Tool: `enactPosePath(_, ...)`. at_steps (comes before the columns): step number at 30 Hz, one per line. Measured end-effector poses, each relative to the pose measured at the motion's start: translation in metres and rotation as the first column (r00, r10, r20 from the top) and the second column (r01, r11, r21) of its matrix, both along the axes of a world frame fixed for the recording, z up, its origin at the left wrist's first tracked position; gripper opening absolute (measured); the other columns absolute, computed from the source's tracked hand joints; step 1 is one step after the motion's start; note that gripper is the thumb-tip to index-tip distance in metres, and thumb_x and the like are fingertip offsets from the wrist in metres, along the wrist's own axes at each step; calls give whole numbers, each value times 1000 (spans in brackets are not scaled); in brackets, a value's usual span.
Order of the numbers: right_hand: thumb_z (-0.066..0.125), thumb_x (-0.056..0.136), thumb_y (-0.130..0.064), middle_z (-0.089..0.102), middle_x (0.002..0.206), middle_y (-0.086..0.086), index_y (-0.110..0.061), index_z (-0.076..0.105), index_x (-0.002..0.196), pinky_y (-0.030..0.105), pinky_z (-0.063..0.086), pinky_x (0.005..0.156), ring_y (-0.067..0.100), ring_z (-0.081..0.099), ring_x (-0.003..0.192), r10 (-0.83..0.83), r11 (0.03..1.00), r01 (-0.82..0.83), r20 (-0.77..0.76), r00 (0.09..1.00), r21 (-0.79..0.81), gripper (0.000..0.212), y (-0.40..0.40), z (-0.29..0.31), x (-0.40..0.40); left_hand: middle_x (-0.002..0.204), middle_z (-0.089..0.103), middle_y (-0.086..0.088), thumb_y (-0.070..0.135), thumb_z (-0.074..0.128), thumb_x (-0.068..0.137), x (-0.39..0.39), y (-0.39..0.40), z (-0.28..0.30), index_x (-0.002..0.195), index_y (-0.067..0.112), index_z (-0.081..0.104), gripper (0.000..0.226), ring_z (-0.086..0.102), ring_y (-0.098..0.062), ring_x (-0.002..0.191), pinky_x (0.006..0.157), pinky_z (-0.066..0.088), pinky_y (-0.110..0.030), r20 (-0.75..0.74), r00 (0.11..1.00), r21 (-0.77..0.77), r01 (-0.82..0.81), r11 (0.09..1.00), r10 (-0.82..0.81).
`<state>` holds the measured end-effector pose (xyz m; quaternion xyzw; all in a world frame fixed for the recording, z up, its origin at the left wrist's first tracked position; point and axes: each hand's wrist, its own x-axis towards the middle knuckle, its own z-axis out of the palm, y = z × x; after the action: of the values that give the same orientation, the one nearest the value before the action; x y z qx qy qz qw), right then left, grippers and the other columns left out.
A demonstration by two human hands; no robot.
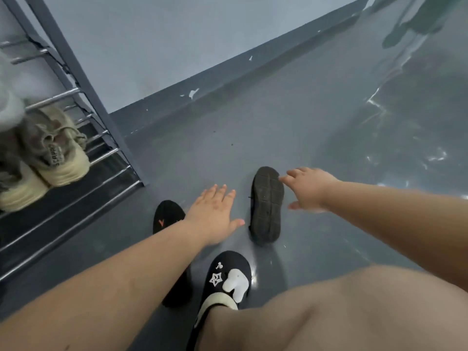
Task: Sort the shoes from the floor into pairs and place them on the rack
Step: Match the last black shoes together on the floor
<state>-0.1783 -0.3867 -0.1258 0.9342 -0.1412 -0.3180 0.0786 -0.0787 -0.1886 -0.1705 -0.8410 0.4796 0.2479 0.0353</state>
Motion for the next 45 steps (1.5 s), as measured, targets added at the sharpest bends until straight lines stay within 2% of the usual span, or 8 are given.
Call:
enactPosePath(11, 48, 90, -56, 30, 152, 9, -14, 15, 151, 40, 29, 113, 29, 30, 139, -266, 950, 271, -57, 962, 153, 81, -4, -114, -26, 160, 0, -11, 55, 28, 96, -3, -42, -70, 152, 13, 2, 74, -1, -27, 148, 120, 2, -40, -88, 990, 146, 125, 981, -113)
enactPosePath(22, 47, 91, -56, 36, 148, 13, -8, 4, 152, 40, 35, 108, 31, 37, 134, -501, 816, 509, -107, 859, 275, 89, 7, -168, -37, 160, -2, -7, 50, 29, 98, -17, -53, -126, 152, 14, 7, 68, -5, -26, 148, 118, 3, -39, -304, 952, 241, 47, 969, 29)
enactPosePath(25, 52, 90, -51, 39, 145, 15, -9, 4, 152, 40, 37, 107, 31, 41, 131, -632, 698, 603, -63, 772, 386, 89, 11, -177, -40, 161, 0, -6, 49, 30, 98, -22, -54, -136, 152, 16, 9, 66, -5, -23, 148, 118, 3, -37, -388, 915, 238, -14, 971, 109)
enactPosePath(30, 67, 85, -34, 52, 137, 7, -13, 20, 150, 34, 41, 103, 25, 51, 124, -869, 341, 690, -66, 491, 639, 83, 21, -190, -44, 160, 7, -4, 44, 35, 99, -30, -61, -145, 152, 16, 13, 64, 0, -23, 148, 118, 3, -33, -502, 834, 208, -139, 968, 228)
enactPosePath(34, 75, 80, -26, 56, 131, 8, -12, 35, 141, 33, 44, 100, 25, 55, 118, -926, 208, 672, -78, 368, 711, 74, 25, -188, -38, 153, 30, -4, 35, 43, 98, -26, -56, -145, 147, 16, 32, 54, 20, -21, 143, 118, 17, -34, -611, 734, 108, -293, 950, 296)
enactPosePath(39, 79, 76, -26, 59, 125, 8, -8, 36, 135, 37, 48, 97, 25, 60, 112, -961, 74, 613, -108, 255, 786, 76, 38, -170, -16, 149, 39, 2, 34, 48, 95, -10, -38, -132, 145, 17, 36, 54, 34, -17, 139, 116, 26, -35, -711, 573, 49, -536, 843, 406)
enactPosePath(42, 81, 73, -27, 62, 113, 4, -8, 37, 133, 39, 52, 93, 23, 64, 104, -965, 22, 558, -128, 229, 830, 77, 51, -160, 2, 127, 54, 4, 30, 50, 96, 1, -22, -114, 138, 15, 45, 44, 50, -11, 120, 99, 35, -21, -749, 470, 6, -700, 714, 467)
enactPosePath(45, 82, 73, -26, 60, 95, -2, -8, 38, 131, 36, 53, 89, 20, 64, 93, -952, 10, 499, -144, 269, 866, 75, 73, -147, 22, 126, 54, 3, 36, 55, 92, 14, -1, -101, 117, 20, 50, 30, 53, -12, 112, 101, 43, -31, -789, 333, -12, -849, 528, 517)
